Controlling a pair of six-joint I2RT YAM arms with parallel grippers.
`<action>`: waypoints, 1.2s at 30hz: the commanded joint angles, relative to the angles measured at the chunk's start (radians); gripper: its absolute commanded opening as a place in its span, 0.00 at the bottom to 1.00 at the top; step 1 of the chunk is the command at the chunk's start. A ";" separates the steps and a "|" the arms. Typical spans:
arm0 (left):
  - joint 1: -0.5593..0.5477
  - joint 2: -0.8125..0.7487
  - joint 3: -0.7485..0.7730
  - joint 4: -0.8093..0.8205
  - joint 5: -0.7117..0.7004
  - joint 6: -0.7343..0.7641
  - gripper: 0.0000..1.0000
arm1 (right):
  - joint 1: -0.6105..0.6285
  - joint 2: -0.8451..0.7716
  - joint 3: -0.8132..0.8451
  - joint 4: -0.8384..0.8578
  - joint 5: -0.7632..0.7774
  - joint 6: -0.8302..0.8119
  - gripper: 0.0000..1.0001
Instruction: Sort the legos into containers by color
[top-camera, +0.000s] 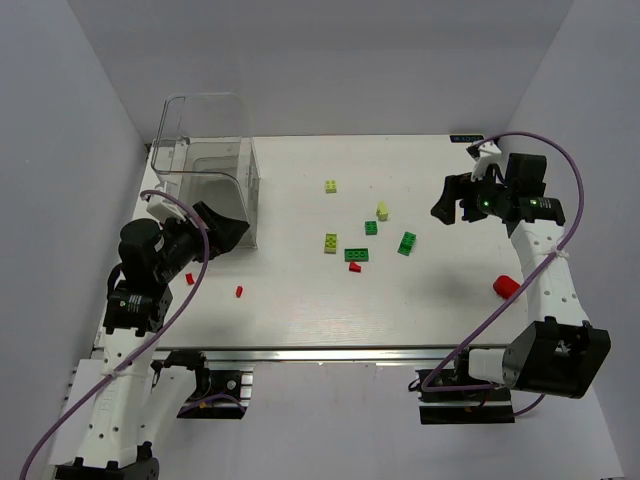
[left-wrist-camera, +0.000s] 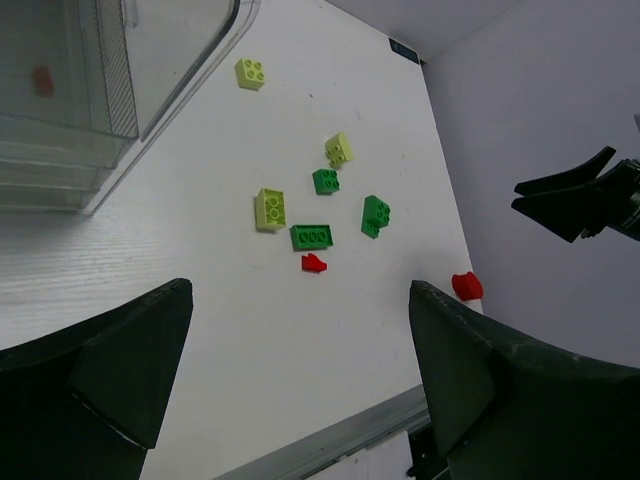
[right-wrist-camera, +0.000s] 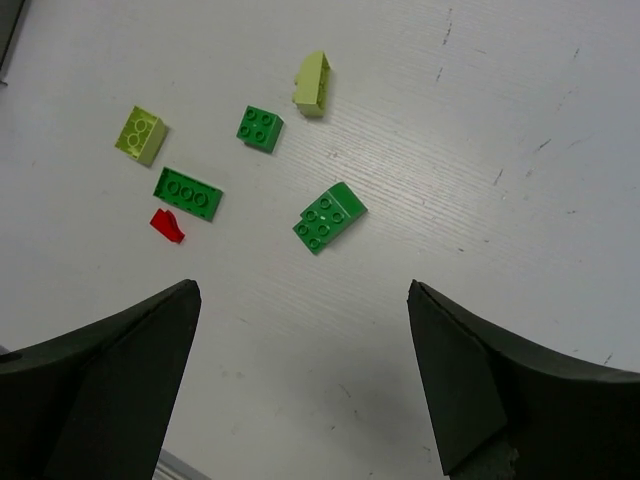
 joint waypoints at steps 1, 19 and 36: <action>-0.001 -0.022 0.009 -0.048 0.031 -0.018 0.98 | 0.005 0.004 0.066 -0.057 -0.058 -0.031 0.89; -0.001 -0.062 0.020 -0.155 0.002 -0.034 0.25 | 0.343 0.274 0.336 -0.038 -0.430 -0.105 0.79; -0.001 -0.105 0.028 -0.214 -0.152 -0.146 0.79 | 0.660 0.980 0.851 0.684 -0.267 1.058 0.59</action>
